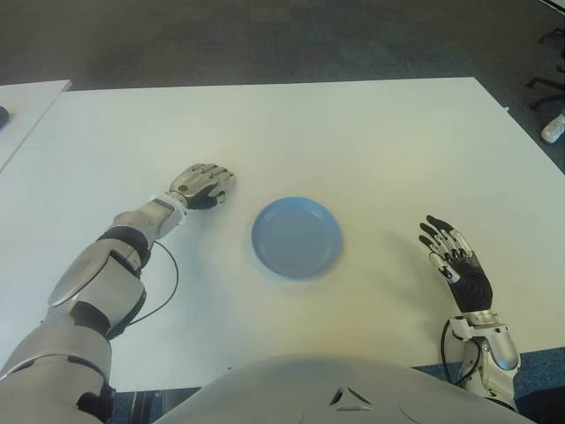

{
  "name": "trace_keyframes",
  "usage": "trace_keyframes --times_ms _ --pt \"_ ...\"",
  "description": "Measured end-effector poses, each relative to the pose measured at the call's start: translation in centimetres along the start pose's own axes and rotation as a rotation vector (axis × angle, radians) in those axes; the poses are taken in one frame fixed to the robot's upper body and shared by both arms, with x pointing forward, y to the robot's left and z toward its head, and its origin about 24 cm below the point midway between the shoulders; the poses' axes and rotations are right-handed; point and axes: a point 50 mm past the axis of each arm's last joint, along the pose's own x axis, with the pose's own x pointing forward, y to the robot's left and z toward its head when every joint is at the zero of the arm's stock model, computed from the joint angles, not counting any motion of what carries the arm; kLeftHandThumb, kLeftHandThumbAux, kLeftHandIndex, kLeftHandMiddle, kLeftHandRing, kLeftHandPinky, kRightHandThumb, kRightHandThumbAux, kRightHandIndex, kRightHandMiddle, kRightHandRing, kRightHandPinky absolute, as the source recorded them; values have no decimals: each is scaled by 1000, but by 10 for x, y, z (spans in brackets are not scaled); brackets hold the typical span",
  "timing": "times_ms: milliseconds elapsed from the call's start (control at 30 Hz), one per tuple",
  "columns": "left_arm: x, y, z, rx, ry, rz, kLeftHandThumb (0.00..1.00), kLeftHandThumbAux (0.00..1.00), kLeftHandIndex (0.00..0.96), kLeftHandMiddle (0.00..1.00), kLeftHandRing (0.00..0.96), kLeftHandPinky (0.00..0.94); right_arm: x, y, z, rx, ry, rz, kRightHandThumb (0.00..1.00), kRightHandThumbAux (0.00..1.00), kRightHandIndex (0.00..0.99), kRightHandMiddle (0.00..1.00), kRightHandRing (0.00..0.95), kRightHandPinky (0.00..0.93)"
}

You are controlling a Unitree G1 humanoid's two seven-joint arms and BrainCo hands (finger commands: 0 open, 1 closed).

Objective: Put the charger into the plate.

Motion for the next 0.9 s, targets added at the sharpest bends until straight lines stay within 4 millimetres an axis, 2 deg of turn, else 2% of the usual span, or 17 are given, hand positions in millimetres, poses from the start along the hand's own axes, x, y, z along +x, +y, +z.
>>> trace_keyframes --times_ms 267,900 --pt "-6 1 -9 26 8 -13 453 345 83 117 115 125 2 0 -1 -2 2 -5 248 666 121 101 80 65" --pt "-9 3 -16 59 15 -35 464 352 80 106 100 107 5 1 -1 -2 -7 -5 248 666 121 101 80 65"
